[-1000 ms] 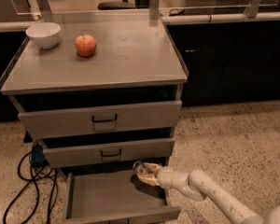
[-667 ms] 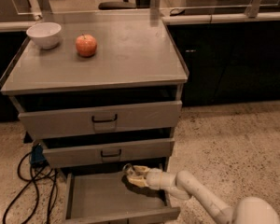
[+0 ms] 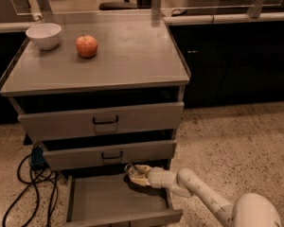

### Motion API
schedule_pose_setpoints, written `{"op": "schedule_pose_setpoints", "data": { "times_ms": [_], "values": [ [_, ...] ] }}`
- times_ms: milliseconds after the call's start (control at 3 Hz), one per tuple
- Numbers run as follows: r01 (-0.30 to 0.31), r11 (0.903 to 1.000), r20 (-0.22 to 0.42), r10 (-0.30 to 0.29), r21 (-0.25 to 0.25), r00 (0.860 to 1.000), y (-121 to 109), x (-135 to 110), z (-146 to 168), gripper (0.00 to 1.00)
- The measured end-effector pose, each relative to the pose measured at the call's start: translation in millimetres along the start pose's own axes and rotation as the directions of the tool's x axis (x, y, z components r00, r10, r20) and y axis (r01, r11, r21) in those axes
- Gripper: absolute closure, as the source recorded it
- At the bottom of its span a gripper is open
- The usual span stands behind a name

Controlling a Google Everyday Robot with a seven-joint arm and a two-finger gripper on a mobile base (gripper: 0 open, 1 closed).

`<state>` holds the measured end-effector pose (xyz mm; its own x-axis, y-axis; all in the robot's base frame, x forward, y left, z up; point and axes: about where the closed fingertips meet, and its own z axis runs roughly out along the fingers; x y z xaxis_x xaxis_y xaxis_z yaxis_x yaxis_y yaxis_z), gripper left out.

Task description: Place redbull can into bottom drawer

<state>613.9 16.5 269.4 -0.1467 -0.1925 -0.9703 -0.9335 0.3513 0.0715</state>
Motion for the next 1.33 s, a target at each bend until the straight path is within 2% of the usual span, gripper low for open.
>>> {"op": "schedule_pose_setpoints", "data": {
  "times_ms": [333,667,1000,1333],
  "values": [
    [0.002,0.9981,-0.167,-0.013,-0.062,0.986,1.9,21.2,19.0,1.0],
    [0.003,0.9982,-0.163,-0.013,-0.061,0.987,1.9,20.2,19.2,1.0],
    [-0.043,0.9976,-0.186,0.033,-0.055,0.982,16.2,47.0,31.3,1.0],
    [-0.094,0.9933,-0.255,0.074,-0.067,0.964,41.7,73.9,37.6,1.0]
  ]
}}
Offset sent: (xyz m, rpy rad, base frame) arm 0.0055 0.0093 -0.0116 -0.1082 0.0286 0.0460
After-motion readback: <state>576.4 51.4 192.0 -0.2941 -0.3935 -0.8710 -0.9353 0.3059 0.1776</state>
